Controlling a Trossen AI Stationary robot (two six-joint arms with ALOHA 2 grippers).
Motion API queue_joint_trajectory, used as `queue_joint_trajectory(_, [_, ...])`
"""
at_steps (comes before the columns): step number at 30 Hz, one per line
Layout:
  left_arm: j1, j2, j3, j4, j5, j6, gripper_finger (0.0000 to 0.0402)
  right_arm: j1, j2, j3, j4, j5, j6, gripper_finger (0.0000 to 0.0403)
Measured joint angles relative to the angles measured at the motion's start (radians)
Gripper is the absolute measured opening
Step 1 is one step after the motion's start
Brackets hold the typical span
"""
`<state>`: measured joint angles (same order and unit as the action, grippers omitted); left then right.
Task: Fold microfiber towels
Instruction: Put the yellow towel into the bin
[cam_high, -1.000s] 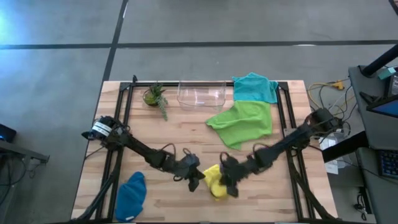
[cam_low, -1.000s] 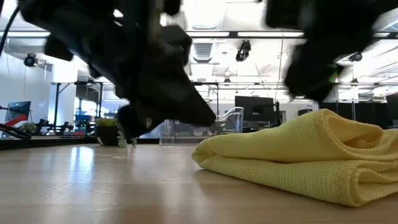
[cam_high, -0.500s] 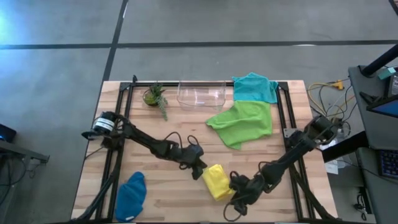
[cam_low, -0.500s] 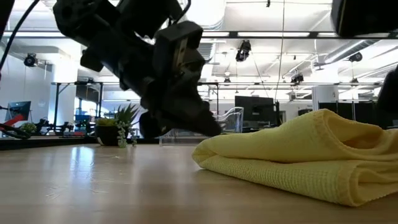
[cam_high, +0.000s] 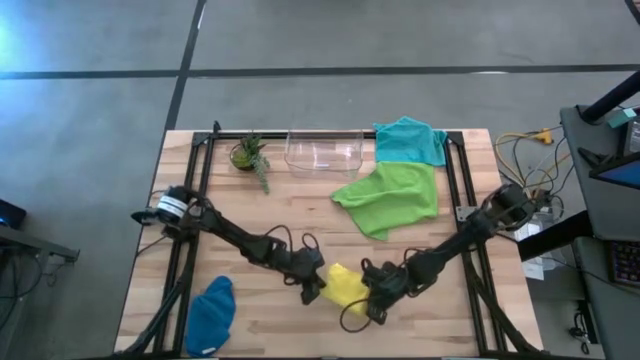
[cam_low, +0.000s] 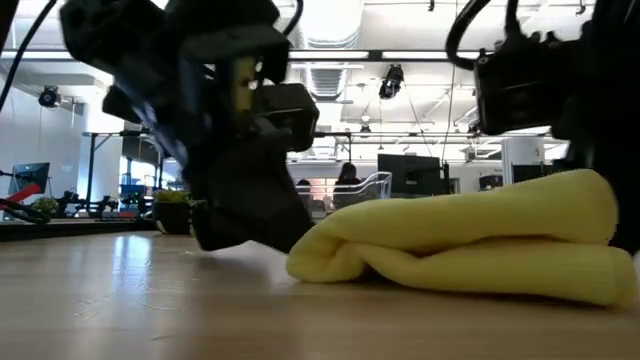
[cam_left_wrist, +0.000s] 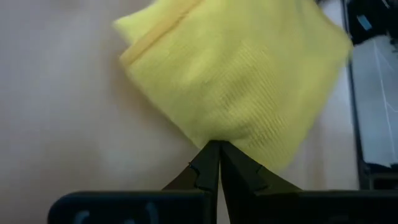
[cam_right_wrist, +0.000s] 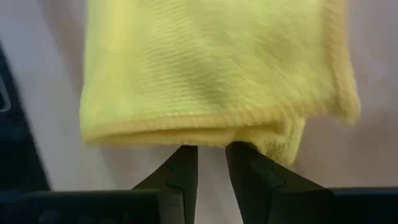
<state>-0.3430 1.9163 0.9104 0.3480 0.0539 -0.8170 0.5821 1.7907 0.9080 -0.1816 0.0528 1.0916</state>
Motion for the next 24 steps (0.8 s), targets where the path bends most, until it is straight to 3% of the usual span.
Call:
queue_joint_trajectory(7, [-0.064,0.000,0.000,0.000,0.005,-0.055,0.0000,-0.096,-0.026,0.002,-0.142,0.009,-0.190,0.0082])
queue_joint_trajectory(11, [-0.086,-0.008,-0.001,-0.002,0.007,-0.119,0.0000,-0.145,-0.086,-0.008,-0.299,0.095,-0.231,0.0082])
queue_joint_trajectory(14, [-0.090,-0.046,0.000,-0.019,-0.007,-0.116,0.0000,-0.143,-0.176,-0.041,-0.290,0.134,-0.135,0.0082])
queue_joint_trajectory(18, [-0.072,-0.131,0.001,-0.160,-0.091,-0.034,0.0000,-0.046,-0.264,-0.124,-0.074,0.144,0.088,0.0082])
queue_joint_trajectory(22, [0.004,-0.204,-0.001,-0.231,-0.190,0.081,0.0000,0.054,-0.254,-0.142,0.036,0.200,0.256,0.0082])
queue_joint_trajectory(24, [0.066,-0.210,0.009,-0.216,-0.168,0.138,0.0000,0.078,-0.218,-0.135,0.036,0.196,0.311,0.0082])
